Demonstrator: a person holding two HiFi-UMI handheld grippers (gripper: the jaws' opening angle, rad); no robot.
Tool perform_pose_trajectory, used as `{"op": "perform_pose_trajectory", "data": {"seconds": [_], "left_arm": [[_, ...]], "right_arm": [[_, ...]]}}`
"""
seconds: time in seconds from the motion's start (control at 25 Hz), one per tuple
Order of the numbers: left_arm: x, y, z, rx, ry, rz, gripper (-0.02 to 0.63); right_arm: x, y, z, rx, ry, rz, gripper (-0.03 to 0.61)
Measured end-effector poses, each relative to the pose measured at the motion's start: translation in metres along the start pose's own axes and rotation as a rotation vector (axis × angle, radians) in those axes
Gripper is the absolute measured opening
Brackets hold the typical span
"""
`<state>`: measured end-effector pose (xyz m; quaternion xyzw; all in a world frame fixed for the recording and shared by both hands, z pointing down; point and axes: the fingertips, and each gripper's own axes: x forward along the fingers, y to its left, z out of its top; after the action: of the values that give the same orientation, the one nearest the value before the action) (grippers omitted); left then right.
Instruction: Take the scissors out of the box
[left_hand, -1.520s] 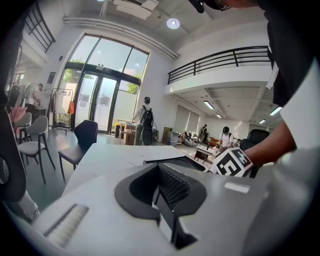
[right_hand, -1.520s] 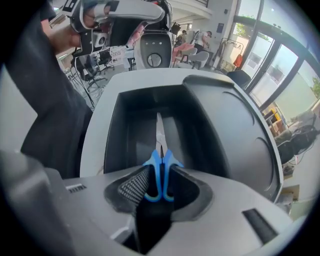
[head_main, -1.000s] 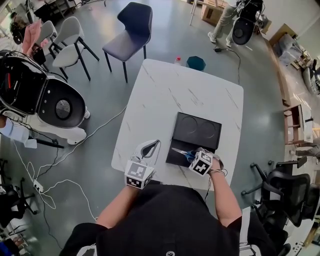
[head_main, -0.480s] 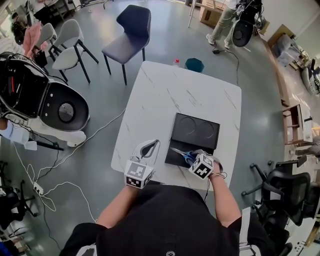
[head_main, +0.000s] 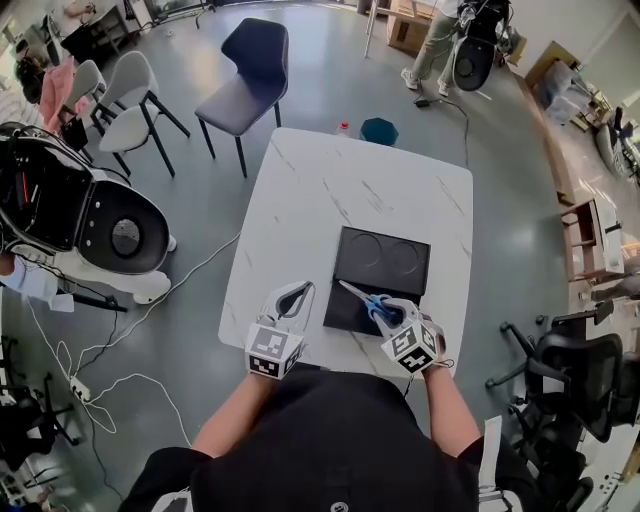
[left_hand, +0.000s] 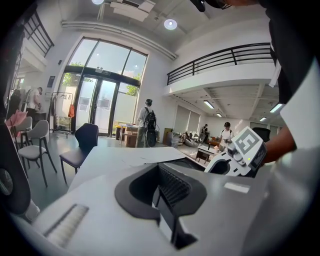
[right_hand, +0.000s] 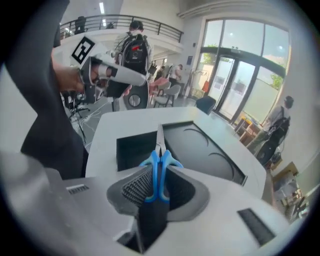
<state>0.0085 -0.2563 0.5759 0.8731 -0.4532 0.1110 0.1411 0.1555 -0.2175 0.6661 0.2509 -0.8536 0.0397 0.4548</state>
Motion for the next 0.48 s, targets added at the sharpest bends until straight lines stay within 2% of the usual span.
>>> {"op": "perform_pose_trajectory", "data": {"seconds": [0.24,0.48], "left_arm": [[0.003,-0.009,0.002,0.032,-0.005,-0.021,0.009],[0.003,-0.014,0.008,0.049,-0.008,-0.025,0.009]], "right_arm": [[-0.03,-0.03,0.033,0.133,-0.221,-0.184,0.092],[-0.06,-0.057,0.057,0.323,-0.426,-0.291,0.092]]}}
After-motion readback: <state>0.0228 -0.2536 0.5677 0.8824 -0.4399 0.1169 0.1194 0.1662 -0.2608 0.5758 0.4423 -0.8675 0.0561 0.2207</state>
